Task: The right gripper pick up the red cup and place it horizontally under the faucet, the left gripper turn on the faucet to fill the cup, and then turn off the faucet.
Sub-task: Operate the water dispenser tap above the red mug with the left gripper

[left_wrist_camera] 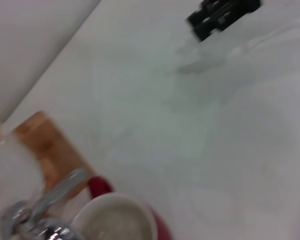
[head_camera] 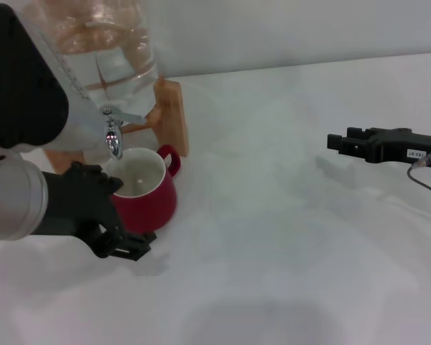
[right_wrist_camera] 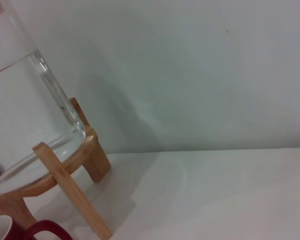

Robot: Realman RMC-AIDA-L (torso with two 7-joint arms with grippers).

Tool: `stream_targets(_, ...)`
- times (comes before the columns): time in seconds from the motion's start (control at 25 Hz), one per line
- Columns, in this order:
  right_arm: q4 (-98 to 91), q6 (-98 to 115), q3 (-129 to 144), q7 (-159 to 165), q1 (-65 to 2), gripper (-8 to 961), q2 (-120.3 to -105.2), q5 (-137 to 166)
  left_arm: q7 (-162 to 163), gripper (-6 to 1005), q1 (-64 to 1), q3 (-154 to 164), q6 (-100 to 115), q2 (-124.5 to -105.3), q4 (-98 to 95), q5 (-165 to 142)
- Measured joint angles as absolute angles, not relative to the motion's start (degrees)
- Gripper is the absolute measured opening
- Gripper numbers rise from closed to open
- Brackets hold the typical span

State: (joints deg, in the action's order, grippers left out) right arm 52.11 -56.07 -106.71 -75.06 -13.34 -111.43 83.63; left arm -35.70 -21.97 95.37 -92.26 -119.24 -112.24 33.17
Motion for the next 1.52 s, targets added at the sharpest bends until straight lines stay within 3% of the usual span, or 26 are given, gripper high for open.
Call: stream_targets(1.52, 50.71, -55.63, -106.86, -75.05, -13.74, 548, -111.44, 83.67, -35.86, 885, -27.53, 100.24, -82.64, -119.36, -106.73, 22.89)
